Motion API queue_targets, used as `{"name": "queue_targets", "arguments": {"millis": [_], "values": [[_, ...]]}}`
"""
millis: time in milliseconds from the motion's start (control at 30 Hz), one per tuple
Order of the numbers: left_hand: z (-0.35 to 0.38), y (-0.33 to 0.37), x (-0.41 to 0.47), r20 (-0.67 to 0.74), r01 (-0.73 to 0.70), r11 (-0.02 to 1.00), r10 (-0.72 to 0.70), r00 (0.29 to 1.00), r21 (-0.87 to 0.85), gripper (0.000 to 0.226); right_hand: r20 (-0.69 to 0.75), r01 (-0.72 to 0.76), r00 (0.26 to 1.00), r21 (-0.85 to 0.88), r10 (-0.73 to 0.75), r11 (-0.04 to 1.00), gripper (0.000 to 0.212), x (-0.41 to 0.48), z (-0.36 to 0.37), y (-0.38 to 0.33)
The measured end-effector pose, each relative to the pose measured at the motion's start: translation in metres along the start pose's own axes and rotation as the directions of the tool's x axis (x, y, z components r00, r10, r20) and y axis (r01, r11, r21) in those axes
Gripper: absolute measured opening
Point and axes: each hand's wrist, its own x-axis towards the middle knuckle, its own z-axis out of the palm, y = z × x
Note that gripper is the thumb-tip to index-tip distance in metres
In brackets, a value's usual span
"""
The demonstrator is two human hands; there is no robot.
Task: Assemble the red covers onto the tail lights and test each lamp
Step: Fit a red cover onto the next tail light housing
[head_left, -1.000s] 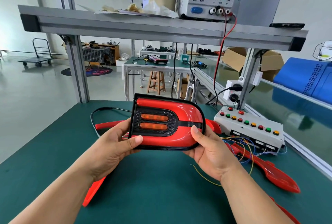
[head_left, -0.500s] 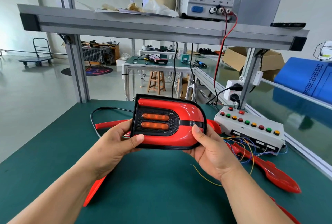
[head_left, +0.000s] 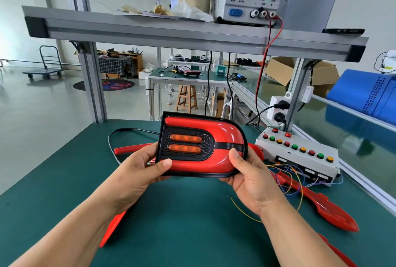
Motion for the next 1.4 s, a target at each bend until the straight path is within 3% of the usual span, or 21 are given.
{"name": "queue_targets", "arguments": {"millis": [200,367,500,600,667,767,867,967,1067,1133,1233,1400], "values": [[0.001,-0.001,-0.001,0.020,0.040,0.998,-0.038,0.999,-0.058,0.056,-0.003,-0.031,1.000,0.017,0.031,0.999,0.038,0.000,0.000,0.003],[0.004,-0.004,-0.004,-0.008,0.072,0.986,-0.074,0.997,-0.148,0.041,0.027,-0.105,0.994,0.070,0.103,0.992,0.046,-0.001,0.004,0.006],[0.010,0.003,-0.006,0.009,0.093,0.995,-0.093,0.996,-0.033,0.047,-0.019,-0.076,0.997,0.030,0.077,0.997,0.056,-0.001,0.005,0.007],[0.008,0.009,-0.002,-0.164,0.073,0.991,-0.054,0.985,0.109,0.051,-0.010,-0.073,0.997,0.027,0.074,0.997,0.055,-0.003,0.006,0.007],[0.008,0.012,0.001,-0.294,0.035,0.999,-0.030,0.955,0.012,0.046,0.026,-0.062,0.998,0.016,0.062,0.998,0.056,-0.004,0.009,0.008],[0.014,0.020,0.002,-0.280,0.088,0.941,-0.186,0.942,-0.327,0.060,0.093,-0.026,0.995,-0.093,0.035,0.995,0.068,-0.007,0.014,0.013],[0.013,0.020,0.003,-0.401,0.095,0.903,-0.279,0.873,-0.419,0.055,0.121,-0.001,0.992,-0.241,0.031,0.970,0.072,-0.009,0.018,0.020],[0.014,0.018,0.002,-0.448,0.065,0.917,-0.253,0.858,-0.393,0.055,0.082,-0.042,0.995,-0.211,0.061,0.977,0.072,-0.008,0.022,0.023],[0.014,0.015,0.000,-0.320,0.094,0.919,-0.227,0.920,-0.383,0.062,-0.113,-0.064,0.993,-0.229,0.039,0.971,0.092,-0.005,0.027,0.021],[0.016,0.014,-0.002,-0.208,0.120,0.916,-0.212,0.955,-0.382,0.059,-0.200,-0.048,0.980,-0.178,0.012,0.983,0.079,-0.004,0.025,0.019],[0.020,0.008,-0.001,-0.230,0.116,0.948,-0.189,0.955,-0.297,0.059,-0.220,-0.036,0.975,-0.058,0.023,0.998,0.049,-0.004,0.023,0.019],[0.018,0.006,0.002,-0.326,0.091,0.995,-0.102,0.940,-0.051,0.079,-0.255,-0.002,0.967,0.012,0.005,1.000,0.053,-0.003,0.025,0.019]]}}
